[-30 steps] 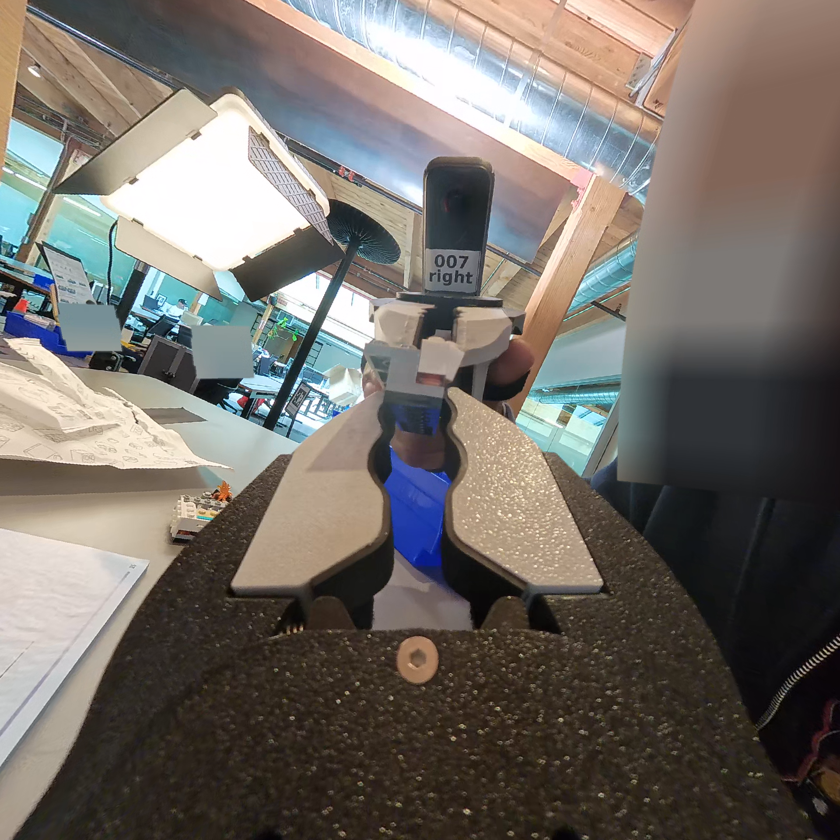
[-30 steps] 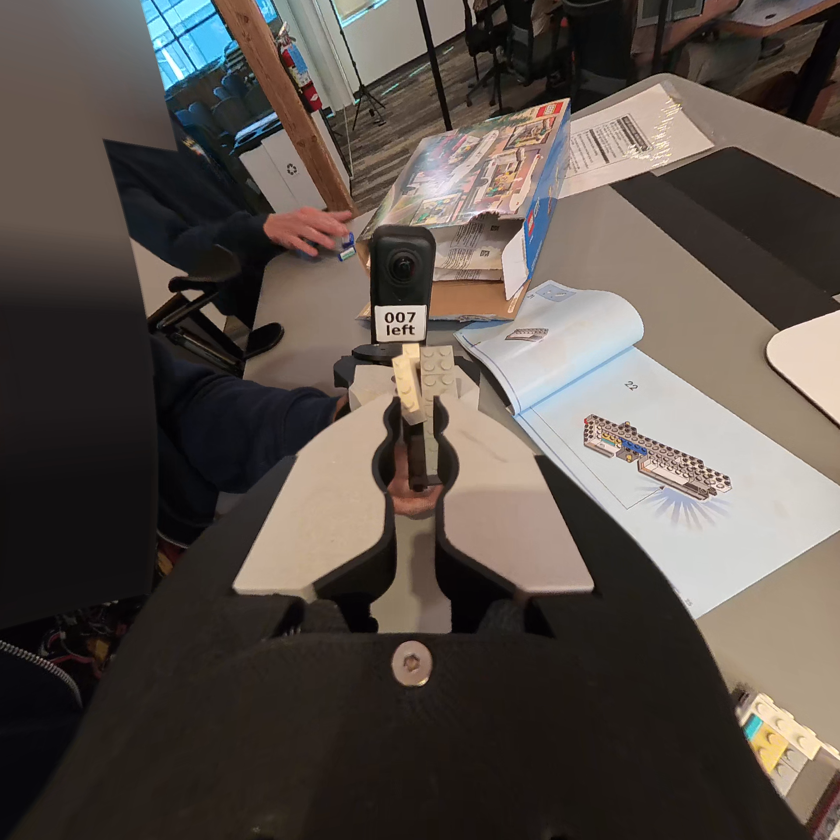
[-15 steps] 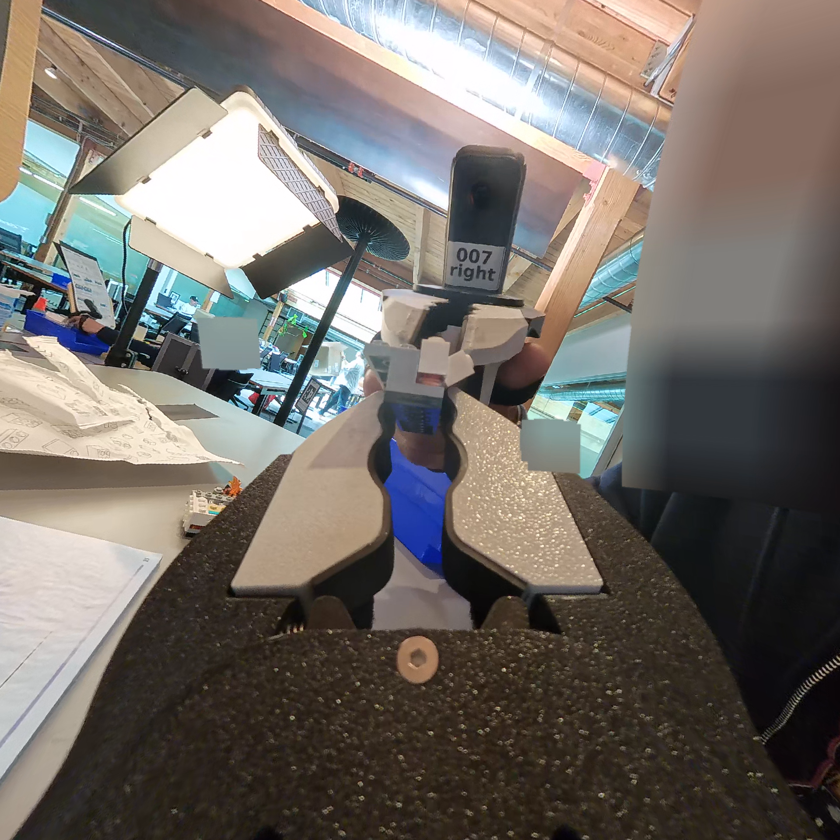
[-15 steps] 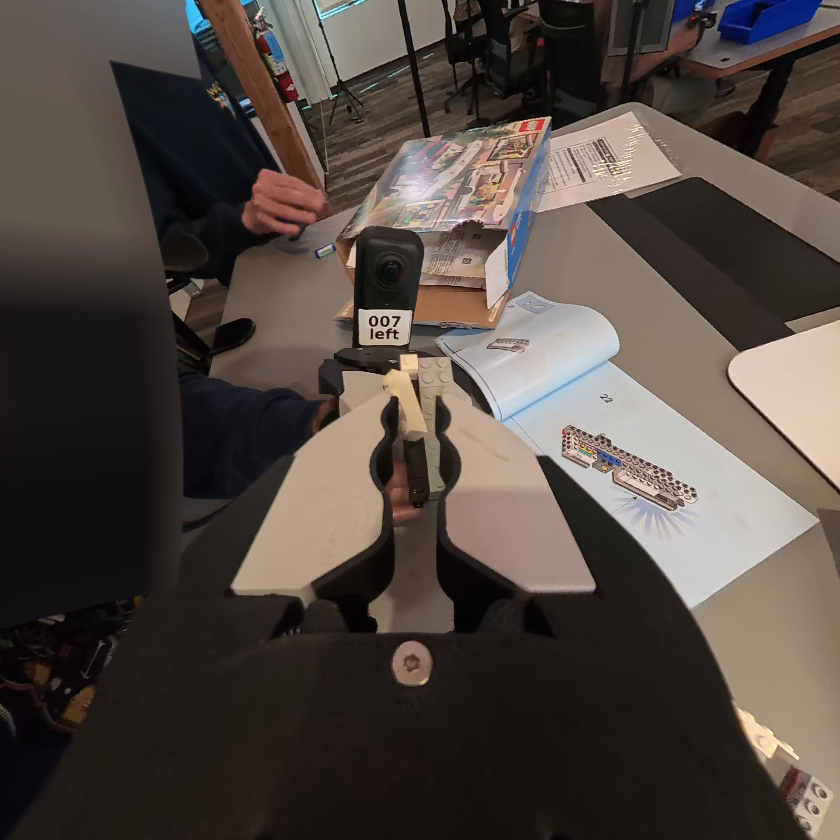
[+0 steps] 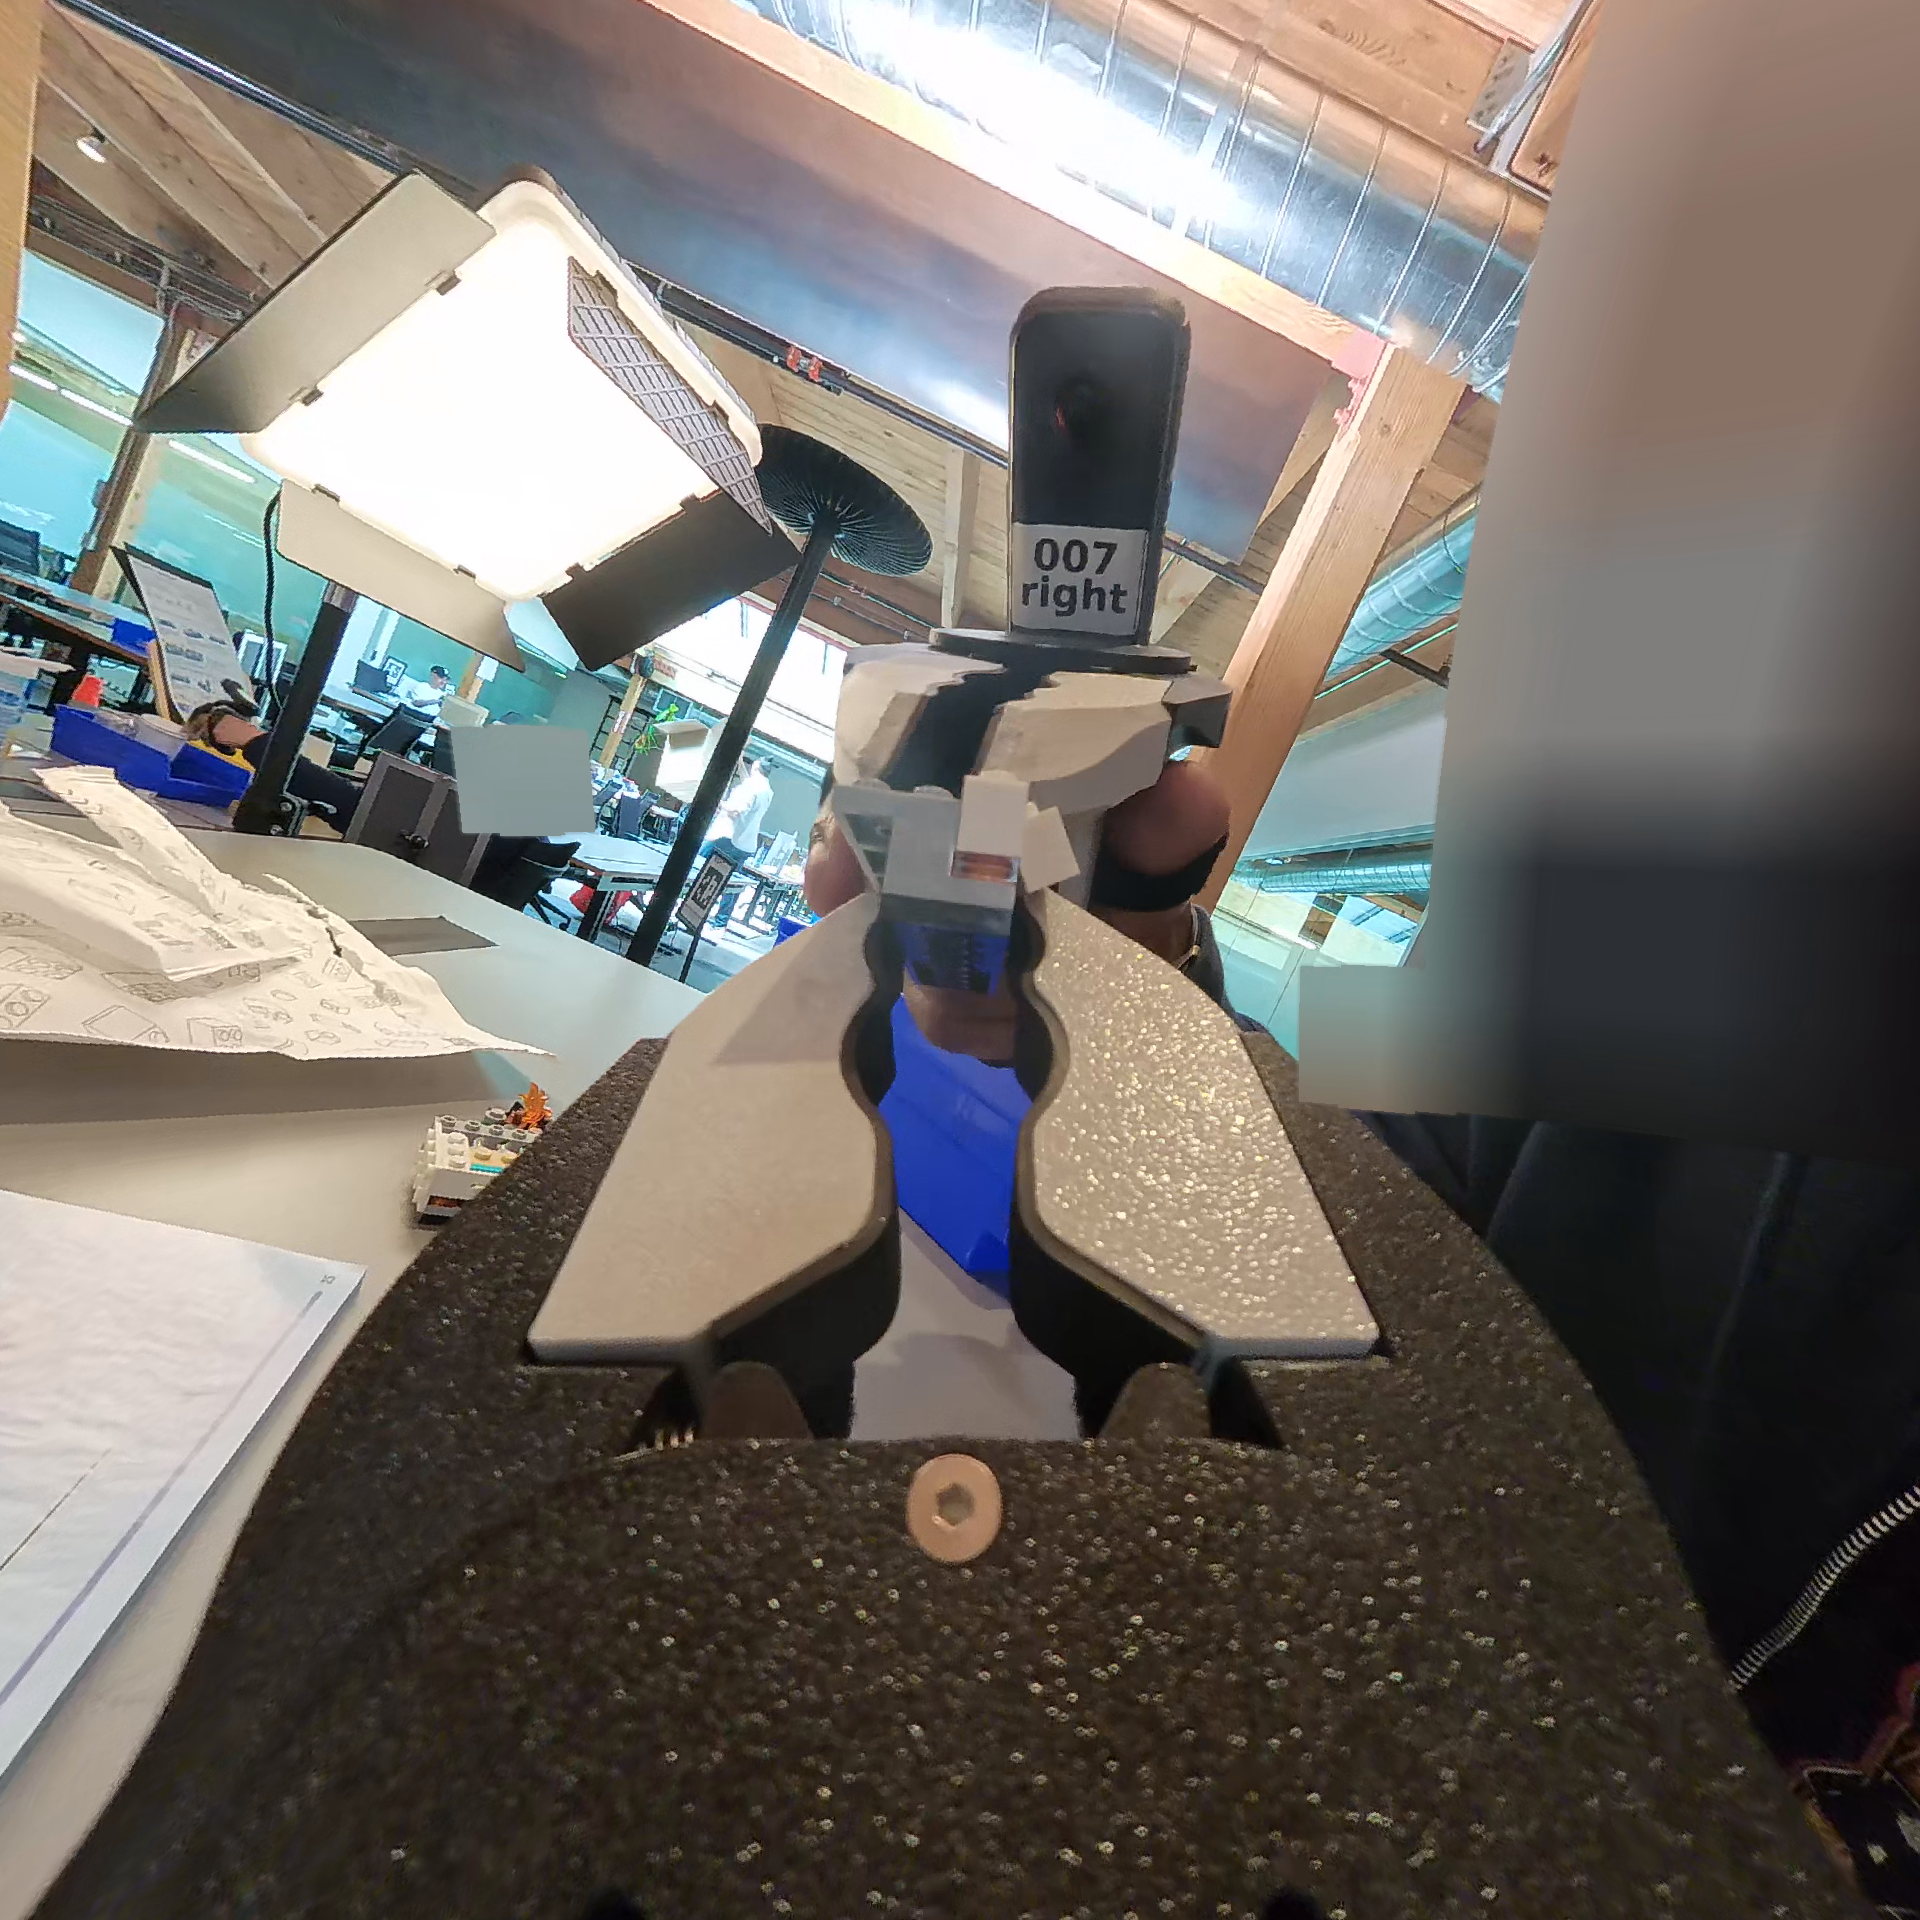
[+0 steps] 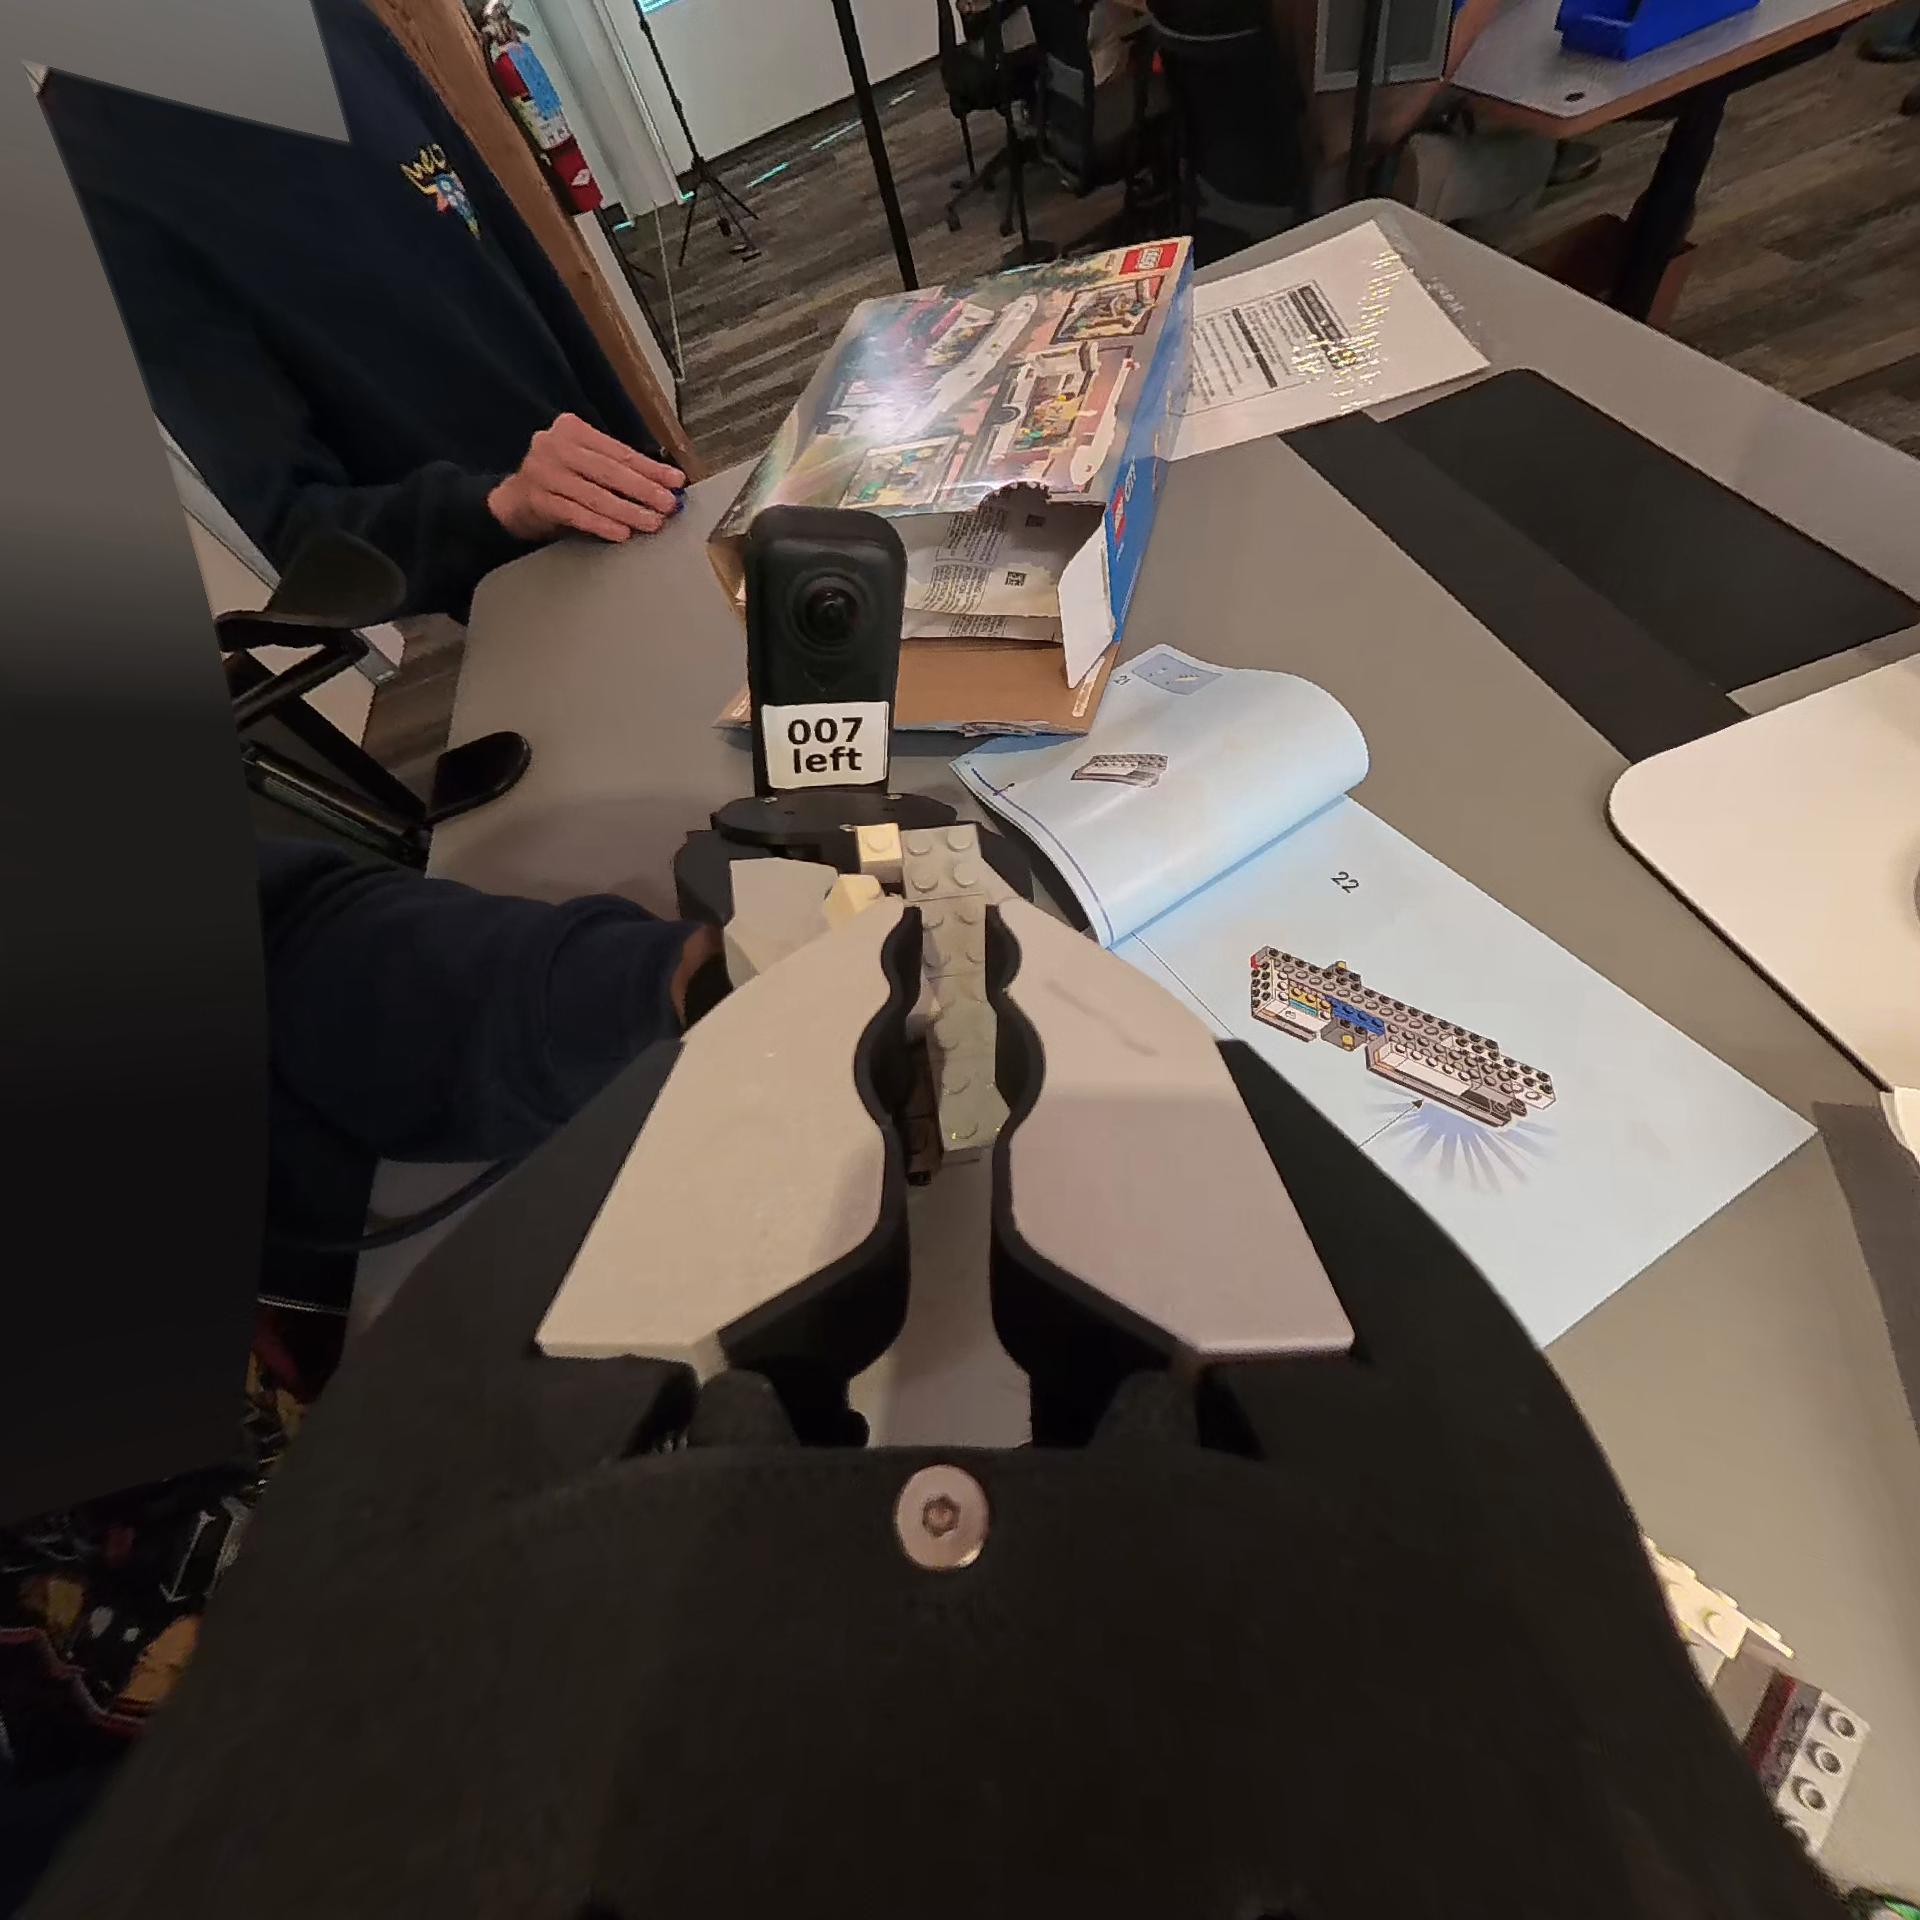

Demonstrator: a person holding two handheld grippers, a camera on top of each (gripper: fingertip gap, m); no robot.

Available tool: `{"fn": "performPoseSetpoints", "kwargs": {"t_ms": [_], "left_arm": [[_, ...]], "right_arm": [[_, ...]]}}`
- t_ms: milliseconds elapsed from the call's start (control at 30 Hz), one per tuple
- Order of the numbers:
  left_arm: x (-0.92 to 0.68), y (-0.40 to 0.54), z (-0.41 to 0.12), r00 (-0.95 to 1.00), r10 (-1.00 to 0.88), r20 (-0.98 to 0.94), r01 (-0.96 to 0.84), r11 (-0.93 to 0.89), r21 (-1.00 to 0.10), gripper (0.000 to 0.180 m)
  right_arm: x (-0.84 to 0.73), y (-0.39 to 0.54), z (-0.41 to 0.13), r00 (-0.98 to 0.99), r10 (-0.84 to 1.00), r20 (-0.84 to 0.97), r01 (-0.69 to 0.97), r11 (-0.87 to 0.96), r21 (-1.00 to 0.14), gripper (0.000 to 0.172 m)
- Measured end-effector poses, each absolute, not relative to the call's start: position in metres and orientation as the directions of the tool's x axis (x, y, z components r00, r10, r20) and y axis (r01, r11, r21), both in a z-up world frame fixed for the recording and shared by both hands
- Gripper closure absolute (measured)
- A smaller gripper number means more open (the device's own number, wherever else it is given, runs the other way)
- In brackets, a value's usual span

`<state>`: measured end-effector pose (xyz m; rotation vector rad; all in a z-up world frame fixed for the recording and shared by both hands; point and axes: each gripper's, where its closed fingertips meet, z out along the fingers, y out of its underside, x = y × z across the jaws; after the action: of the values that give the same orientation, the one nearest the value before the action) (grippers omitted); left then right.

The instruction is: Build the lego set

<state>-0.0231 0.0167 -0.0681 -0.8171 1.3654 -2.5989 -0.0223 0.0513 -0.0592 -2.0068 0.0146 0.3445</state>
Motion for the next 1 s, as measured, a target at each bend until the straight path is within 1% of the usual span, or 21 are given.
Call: {"fn": "performPoseSetpoints", "kwargs": {"t_ms": [167, 467, 800, 1000], "left_arm": [[-0.023, 0.019, -0.067, -0.85, -0.316, 0.421, -0.16, -0.606, -0.779, 0.162], [-0.022, 0.018, -0.069, -0.848, -0.32, 0.423, -0.166, -0.597, -0.785, 0.161], [-0.021, 0.015, -0.072, -0.843, -0.334, 0.421, -0.171, -0.577, -0.799, 0.162], [-0.019, 0.014, -0.075, -0.834, -0.344, 0.431, -0.181, -0.567, -0.804, 0.162]], "right_arm": [[-0.022, 0.05, -0.051, 0.963, 0.163, -0.214, -0.131, -0.411, -0.902, 0.158], [-0.031, 0.047, -0.06, 0.966, 0.197, -0.169, -0.061, -0.46, -0.886, 0.159], [-0.033, 0.044, -0.064, 0.968, 0.192, -0.163, -0.049, -0.492, -0.869, 0.161], [-0.031, 0.043, -0.067, 0.979, 0.168, -0.113, -0.011, -0.515, -0.857, 0.16]]}}
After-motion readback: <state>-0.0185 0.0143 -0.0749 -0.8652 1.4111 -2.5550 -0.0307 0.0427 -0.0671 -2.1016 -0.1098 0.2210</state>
